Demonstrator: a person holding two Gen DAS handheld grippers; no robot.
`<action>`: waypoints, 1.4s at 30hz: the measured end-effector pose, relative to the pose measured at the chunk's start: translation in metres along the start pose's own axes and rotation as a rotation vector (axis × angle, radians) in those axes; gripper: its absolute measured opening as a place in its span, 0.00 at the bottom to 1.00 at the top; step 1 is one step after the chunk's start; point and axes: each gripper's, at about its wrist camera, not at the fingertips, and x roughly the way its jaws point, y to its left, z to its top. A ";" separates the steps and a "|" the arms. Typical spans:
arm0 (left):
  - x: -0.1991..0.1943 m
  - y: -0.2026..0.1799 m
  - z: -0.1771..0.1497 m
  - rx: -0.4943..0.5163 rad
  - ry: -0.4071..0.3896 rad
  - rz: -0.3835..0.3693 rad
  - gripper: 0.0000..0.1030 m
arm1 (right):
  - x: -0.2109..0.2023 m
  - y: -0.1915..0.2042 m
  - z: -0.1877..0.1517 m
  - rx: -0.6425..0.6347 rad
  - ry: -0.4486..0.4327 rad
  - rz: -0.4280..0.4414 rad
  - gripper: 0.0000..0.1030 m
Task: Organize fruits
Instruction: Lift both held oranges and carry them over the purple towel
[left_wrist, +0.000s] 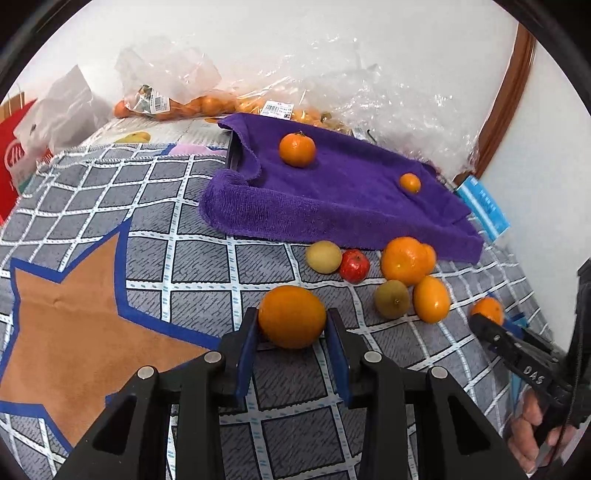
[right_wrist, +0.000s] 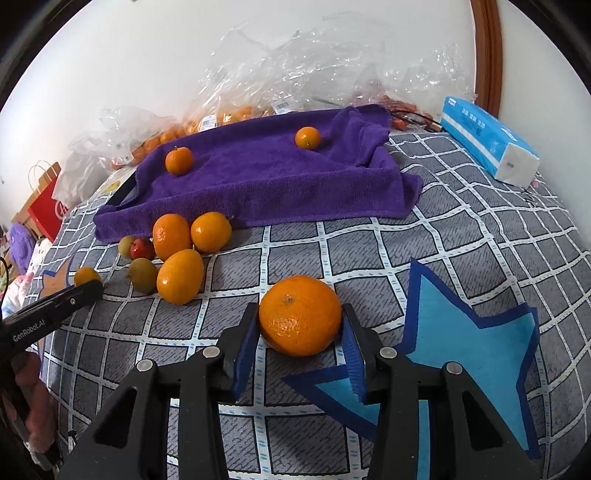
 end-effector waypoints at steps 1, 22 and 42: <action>-0.001 0.002 0.000 -0.012 -0.006 -0.013 0.33 | 0.000 0.000 0.000 0.000 -0.002 -0.001 0.41; -0.022 0.010 -0.002 -0.051 -0.123 -0.114 0.33 | -0.013 -0.002 -0.003 0.009 -0.062 0.005 0.41; -0.038 0.011 -0.006 -0.048 -0.202 -0.084 0.33 | -0.019 -0.008 -0.004 0.054 -0.094 0.012 0.41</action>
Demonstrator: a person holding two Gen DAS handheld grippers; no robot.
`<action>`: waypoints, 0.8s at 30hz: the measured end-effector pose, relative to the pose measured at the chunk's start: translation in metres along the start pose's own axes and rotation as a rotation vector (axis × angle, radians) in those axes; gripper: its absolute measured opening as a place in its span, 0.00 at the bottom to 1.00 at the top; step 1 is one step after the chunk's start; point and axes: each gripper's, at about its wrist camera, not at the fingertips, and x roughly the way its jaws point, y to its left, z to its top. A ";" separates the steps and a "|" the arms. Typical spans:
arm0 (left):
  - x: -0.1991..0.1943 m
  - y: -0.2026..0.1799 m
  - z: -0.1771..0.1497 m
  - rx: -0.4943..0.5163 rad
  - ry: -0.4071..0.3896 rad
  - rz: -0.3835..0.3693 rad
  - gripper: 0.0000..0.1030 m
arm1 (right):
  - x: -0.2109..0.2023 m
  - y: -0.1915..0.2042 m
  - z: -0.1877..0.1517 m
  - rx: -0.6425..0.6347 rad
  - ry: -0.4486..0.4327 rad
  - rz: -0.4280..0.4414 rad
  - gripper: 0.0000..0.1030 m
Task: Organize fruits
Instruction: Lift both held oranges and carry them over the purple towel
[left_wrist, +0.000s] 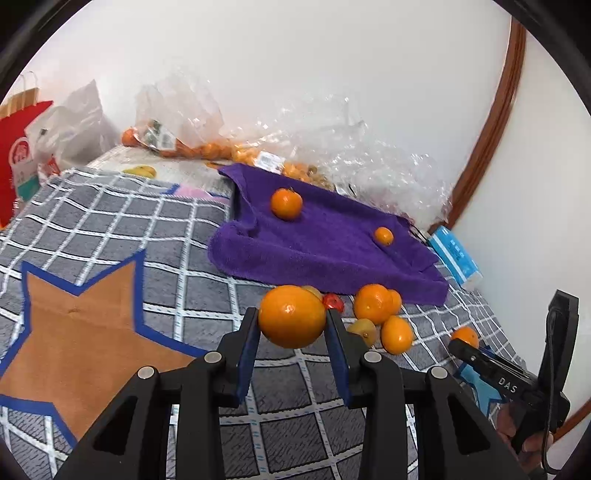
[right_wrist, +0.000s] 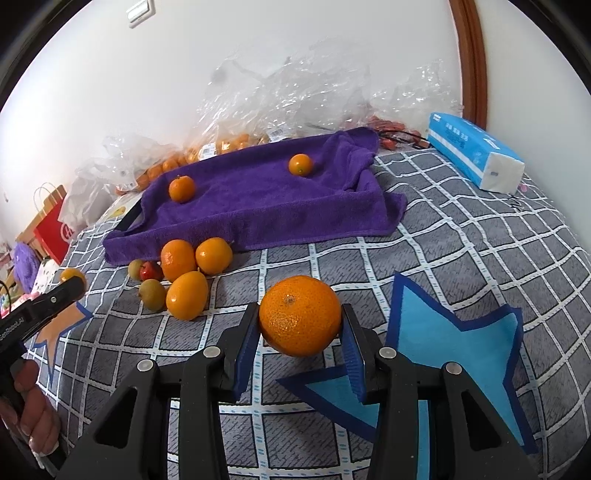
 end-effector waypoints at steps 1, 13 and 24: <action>-0.002 0.000 0.000 -0.001 -0.009 0.009 0.33 | -0.001 -0.002 0.000 0.010 -0.004 -0.002 0.41; -0.034 -0.014 0.029 0.033 -0.075 0.036 0.33 | -0.025 -0.002 0.045 0.007 -0.077 -0.014 0.41; -0.006 -0.035 0.092 0.130 -0.133 0.105 0.33 | 0.007 0.007 0.115 -0.038 -0.129 -0.004 0.41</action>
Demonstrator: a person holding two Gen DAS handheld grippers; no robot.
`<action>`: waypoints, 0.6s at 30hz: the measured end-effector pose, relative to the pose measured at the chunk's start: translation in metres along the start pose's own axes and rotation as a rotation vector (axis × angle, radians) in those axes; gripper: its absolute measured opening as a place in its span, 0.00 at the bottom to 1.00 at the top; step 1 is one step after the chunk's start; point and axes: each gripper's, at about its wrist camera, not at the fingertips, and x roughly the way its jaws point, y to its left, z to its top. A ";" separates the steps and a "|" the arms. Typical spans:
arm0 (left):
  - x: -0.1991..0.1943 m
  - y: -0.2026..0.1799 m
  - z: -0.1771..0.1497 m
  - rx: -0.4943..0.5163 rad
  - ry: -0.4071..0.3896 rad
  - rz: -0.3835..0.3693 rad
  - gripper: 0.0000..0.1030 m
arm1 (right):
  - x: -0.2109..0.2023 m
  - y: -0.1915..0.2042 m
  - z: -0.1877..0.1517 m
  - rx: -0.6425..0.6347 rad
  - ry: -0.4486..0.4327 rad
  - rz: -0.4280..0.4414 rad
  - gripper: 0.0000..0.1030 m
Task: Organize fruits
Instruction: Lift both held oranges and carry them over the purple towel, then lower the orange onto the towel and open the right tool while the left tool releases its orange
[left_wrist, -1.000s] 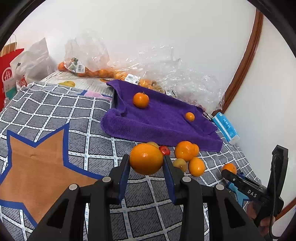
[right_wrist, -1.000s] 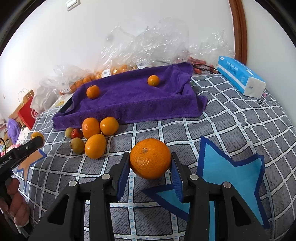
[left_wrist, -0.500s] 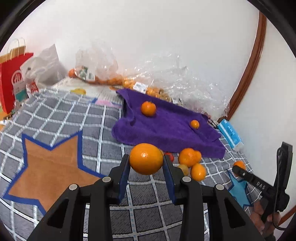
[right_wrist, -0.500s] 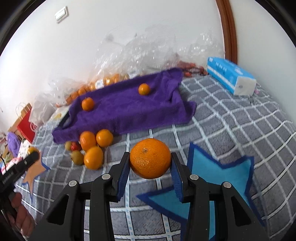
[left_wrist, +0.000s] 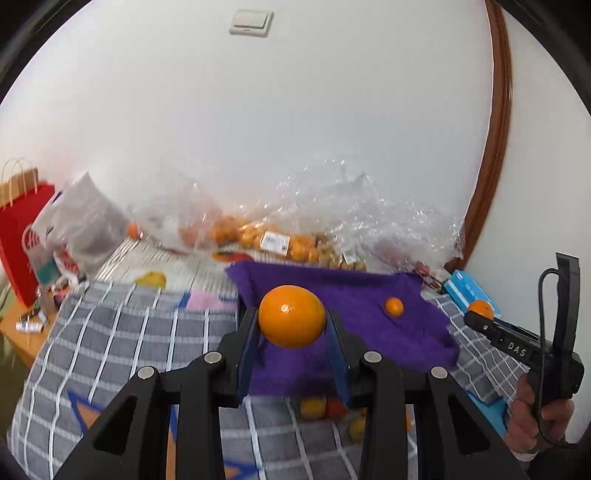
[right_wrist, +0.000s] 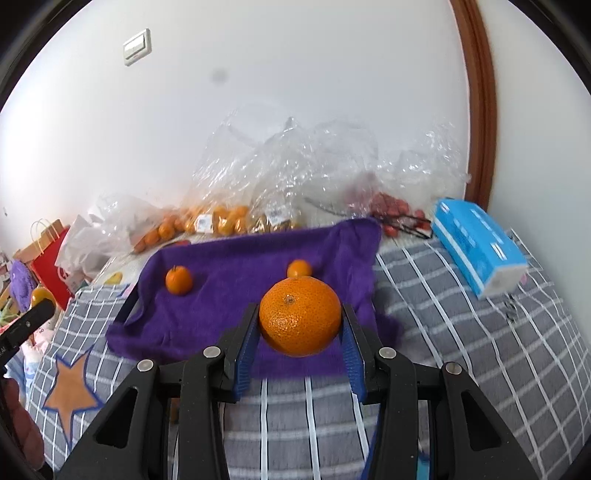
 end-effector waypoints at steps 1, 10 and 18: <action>0.007 0.000 0.005 0.001 -0.001 0.004 0.33 | 0.006 0.000 0.006 -0.012 -0.003 0.000 0.41; 0.076 -0.006 0.023 -0.029 0.046 0.028 0.33 | 0.050 0.004 0.040 -0.048 -0.016 -0.020 0.41; 0.114 0.007 -0.004 -0.081 0.087 0.028 0.33 | 0.091 -0.010 0.018 -0.032 0.040 -0.027 0.41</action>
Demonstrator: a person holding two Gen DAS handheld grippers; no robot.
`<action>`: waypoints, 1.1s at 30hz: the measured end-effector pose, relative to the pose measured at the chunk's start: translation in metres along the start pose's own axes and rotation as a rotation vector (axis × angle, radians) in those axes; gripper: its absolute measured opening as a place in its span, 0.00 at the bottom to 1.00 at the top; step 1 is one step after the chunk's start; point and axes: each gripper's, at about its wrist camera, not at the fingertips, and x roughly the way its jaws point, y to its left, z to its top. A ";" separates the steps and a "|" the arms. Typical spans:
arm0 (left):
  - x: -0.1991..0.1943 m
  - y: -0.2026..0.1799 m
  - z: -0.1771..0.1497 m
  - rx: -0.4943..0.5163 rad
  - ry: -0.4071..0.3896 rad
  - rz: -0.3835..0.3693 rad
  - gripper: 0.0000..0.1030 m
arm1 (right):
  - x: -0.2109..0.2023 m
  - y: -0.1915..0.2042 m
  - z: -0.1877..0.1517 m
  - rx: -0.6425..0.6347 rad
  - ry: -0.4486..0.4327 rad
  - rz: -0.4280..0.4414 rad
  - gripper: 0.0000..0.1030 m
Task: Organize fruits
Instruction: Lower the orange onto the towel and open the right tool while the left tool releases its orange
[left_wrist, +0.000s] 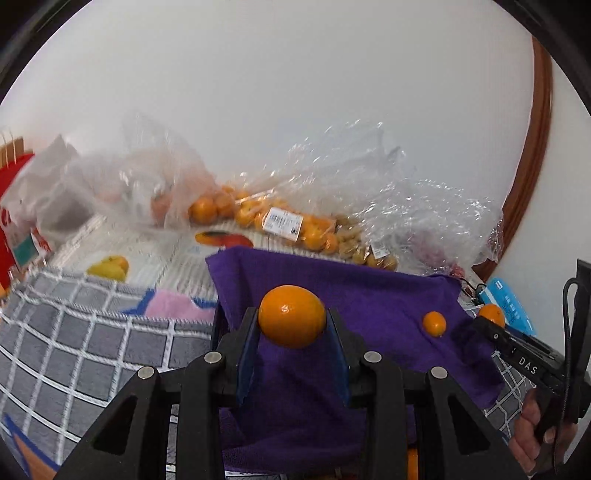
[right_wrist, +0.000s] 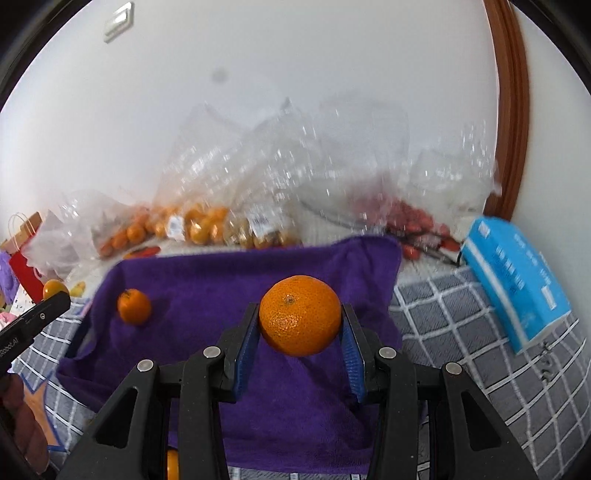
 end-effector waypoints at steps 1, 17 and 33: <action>0.003 0.002 -0.003 -0.007 0.006 0.003 0.33 | 0.003 -0.002 -0.003 0.003 0.005 0.006 0.41; 0.013 -0.014 -0.015 0.077 0.006 0.009 0.33 | 0.028 0.000 -0.018 -0.021 0.052 0.009 0.41; 0.035 0.002 -0.017 -0.022 0.102 -0.043 0.33 | 0.041 -0.010 -0.019 0.007 0.103 -0.003 0.41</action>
